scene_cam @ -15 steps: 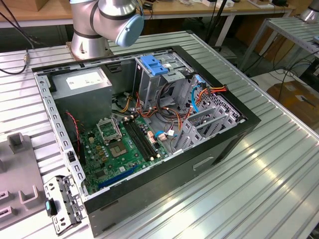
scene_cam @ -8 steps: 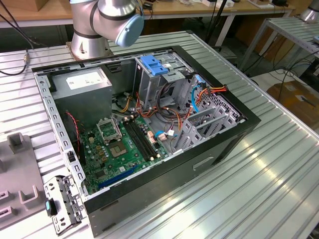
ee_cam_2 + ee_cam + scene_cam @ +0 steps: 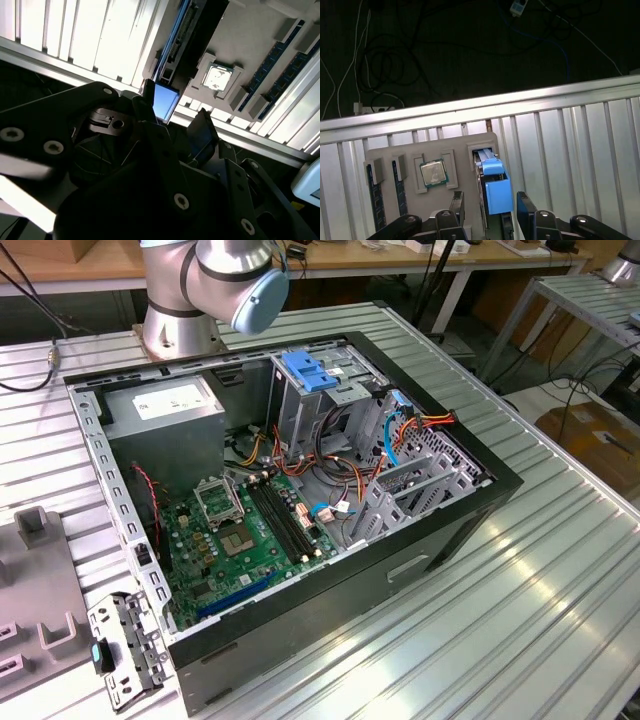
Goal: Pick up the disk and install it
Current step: 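Pick up the disk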
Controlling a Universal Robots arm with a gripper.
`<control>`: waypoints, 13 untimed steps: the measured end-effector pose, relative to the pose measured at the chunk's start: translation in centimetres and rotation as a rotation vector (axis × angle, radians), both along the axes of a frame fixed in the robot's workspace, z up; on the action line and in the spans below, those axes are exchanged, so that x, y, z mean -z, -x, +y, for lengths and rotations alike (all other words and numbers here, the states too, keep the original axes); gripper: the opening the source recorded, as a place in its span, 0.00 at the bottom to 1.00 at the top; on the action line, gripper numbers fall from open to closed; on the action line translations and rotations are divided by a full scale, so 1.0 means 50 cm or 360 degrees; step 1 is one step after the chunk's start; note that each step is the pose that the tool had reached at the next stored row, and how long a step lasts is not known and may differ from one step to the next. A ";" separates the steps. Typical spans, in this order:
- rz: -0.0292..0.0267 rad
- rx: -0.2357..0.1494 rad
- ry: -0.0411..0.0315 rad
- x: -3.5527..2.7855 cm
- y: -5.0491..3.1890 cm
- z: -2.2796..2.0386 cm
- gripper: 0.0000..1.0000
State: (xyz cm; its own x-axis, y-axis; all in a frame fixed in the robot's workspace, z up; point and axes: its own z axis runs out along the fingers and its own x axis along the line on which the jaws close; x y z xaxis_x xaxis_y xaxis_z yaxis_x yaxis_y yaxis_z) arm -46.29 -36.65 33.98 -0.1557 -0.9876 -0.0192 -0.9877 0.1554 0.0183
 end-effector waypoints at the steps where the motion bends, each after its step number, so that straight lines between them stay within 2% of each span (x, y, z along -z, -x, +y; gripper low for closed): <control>1: -0.00002 -0.0001 0.0000 0.000 0.000 0.0000 0.54; 7: 0.00000 -0.0008 0.0000 0.001 0.001 0.0010 0.54; 13: -0.00039 -0.0014 0.0000 0.003 0.007 0.0013 0.54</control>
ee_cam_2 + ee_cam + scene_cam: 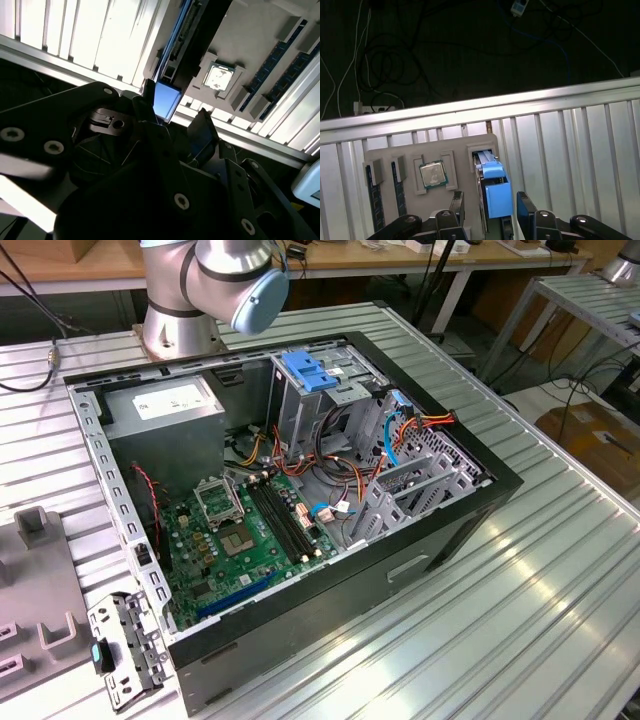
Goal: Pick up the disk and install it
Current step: 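Pick up the disk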
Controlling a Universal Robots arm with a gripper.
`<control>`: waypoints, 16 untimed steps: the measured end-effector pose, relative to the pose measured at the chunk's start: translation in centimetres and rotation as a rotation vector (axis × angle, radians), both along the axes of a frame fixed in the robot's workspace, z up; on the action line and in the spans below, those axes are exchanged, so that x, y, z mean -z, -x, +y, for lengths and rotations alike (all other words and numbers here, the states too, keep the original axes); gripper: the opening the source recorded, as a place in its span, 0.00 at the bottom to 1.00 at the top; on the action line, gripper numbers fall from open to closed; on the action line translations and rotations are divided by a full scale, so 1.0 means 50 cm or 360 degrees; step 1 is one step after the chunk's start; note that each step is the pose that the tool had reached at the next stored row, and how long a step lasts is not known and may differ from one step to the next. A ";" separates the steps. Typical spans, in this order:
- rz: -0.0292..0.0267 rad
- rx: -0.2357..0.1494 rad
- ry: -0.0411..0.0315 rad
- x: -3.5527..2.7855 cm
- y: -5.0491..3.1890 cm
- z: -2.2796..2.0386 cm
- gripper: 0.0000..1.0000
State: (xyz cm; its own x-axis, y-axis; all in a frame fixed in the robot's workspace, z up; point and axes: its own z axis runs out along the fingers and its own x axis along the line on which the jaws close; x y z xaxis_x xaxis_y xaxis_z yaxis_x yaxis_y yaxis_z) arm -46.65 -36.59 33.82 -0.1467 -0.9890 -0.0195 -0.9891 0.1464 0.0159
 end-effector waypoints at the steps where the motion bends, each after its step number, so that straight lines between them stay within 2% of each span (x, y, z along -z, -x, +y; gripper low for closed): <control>1: -0.00002 -0.0010 0.0000 0.001 0.003 0.0000 0.54; 4: -0.00029 -0.0016 0.0000 0.008 0.014 0.0000 0.54; 6: -0.00143 -0.0021 0.0000 0.014 0.018 0.0012 0.54; 8: -0.00201 -0.0026 0.0000 0.018 0.019 0.0025 0.54; 10: -0.00216 -0.0043 0.0000 0.025 0.019 0.0039 0.54; 13: -0.00216 -0.0128 0.0000 0.036 0.018 0.0051 0.54; 16: -0.00210 -0.0166 -0.0001 0.042 0.015 0.0081 0.54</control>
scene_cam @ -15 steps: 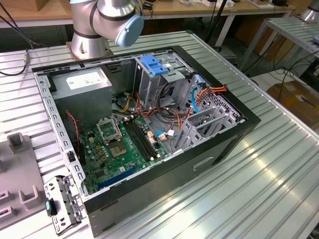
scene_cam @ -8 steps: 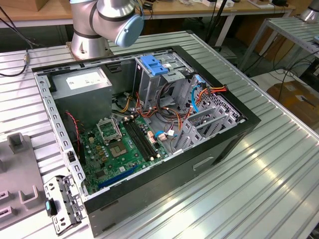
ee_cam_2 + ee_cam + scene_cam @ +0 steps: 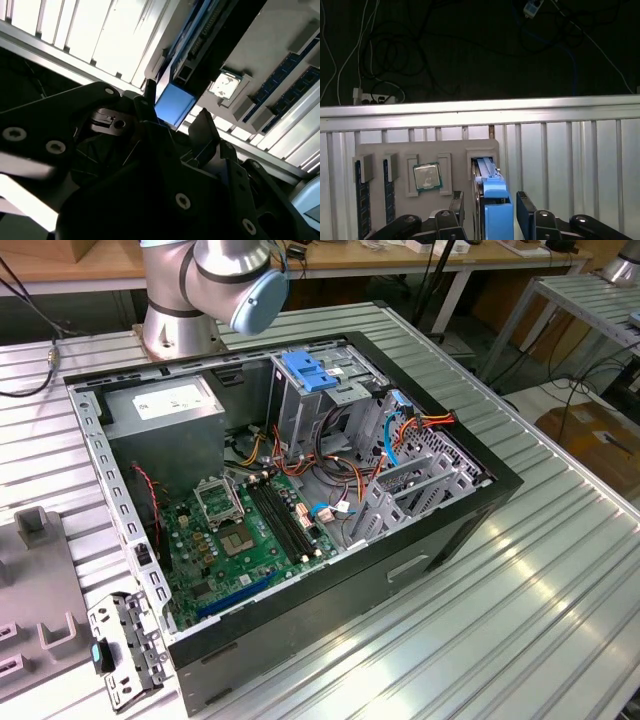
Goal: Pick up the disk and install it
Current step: 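Pick up the disk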
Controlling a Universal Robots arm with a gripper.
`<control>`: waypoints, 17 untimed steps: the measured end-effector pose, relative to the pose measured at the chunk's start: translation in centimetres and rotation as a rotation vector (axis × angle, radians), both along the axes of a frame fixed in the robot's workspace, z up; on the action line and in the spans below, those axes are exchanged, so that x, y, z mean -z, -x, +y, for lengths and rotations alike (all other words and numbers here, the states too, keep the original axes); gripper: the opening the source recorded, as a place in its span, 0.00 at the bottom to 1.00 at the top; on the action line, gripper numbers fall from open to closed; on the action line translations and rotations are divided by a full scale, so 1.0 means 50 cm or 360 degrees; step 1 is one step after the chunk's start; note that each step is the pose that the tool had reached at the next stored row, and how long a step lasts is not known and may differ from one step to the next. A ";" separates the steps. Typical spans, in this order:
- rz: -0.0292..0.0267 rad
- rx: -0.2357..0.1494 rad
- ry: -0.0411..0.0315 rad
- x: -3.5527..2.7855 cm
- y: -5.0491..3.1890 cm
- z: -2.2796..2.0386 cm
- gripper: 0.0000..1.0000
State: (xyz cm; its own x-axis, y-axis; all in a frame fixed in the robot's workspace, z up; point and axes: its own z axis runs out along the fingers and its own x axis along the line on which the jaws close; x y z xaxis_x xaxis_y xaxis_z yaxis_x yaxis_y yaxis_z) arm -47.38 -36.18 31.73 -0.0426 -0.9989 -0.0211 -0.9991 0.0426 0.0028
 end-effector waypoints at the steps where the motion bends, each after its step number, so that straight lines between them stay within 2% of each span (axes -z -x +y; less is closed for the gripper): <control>1: 0.00003 -0.0001 0.0000 0.002 -0.006 0.0020 0.54; 3: 0.00054 -0.0001 0.0000 0.005 -0.013 0.0039 0.54; 6: 0.00073 -0.0007 0.0000 0.016 -0.012 0.0039 0.54; 8: 0.00070 -0.0010 0.0000 0.023 -0.004 0.0041 0.54; 13: 0.00080 -0.0010 0.0000 0.036 -0.004 0.0043 0.54; 17: 0.00082 -0.0011 -0.0001 0.042 -0.004 0.0050 0.54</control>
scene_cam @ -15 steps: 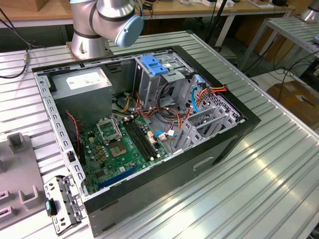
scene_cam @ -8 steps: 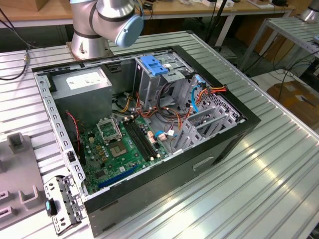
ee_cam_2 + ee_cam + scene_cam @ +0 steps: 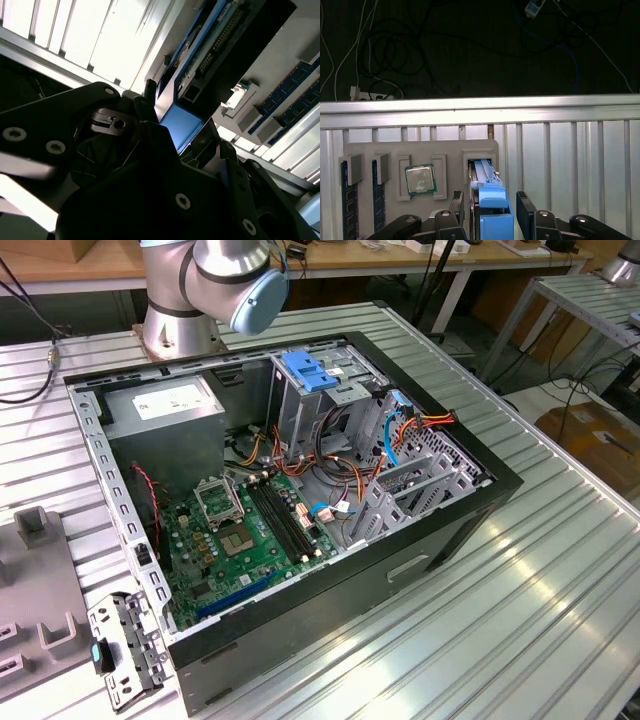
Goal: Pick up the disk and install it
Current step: 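Pick up the disk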
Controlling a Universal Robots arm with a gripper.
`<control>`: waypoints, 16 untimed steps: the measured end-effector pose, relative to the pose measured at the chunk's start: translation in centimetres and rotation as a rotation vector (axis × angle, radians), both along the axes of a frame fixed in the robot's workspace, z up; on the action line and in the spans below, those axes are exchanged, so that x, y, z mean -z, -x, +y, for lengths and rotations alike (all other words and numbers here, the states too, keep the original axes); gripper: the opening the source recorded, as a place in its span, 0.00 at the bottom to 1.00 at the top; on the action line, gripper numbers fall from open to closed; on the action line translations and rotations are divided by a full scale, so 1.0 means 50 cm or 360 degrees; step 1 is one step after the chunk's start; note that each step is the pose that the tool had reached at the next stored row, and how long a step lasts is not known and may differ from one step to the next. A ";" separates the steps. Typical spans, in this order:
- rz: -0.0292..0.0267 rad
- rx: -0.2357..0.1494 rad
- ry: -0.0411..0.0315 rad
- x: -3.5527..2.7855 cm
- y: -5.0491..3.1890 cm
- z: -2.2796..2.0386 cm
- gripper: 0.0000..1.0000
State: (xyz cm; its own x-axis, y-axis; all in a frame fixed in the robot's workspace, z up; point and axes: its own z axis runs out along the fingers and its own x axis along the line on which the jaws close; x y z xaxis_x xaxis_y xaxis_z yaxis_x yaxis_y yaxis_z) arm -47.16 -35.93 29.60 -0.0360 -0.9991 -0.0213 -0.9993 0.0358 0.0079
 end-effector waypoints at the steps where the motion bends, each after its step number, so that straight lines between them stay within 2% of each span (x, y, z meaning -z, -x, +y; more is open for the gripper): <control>1: 0.00001 0.0000 0.0000 0.002 0.000 0.0001 0.54; 7: 0.00002 0.0000 0.0000 0.006 0.000 0.0001 0.54; 8: 0.00001 0.0000 0.0000 0.006 0.000 0.0001 0.53; 9: 0.00002 0.0000 0.0000 0.006 0.000 0.0001 0.46; 10: 0.00002 0.0000 0.0000 0.006 0.000 0.0001 0.46; 11: 0.00002 0.0000 0.0000 0.007 0.000 0.0001 0.39; 16: 0.00001 0.0000 0.0000 0.007 0.000 0.0001 0.38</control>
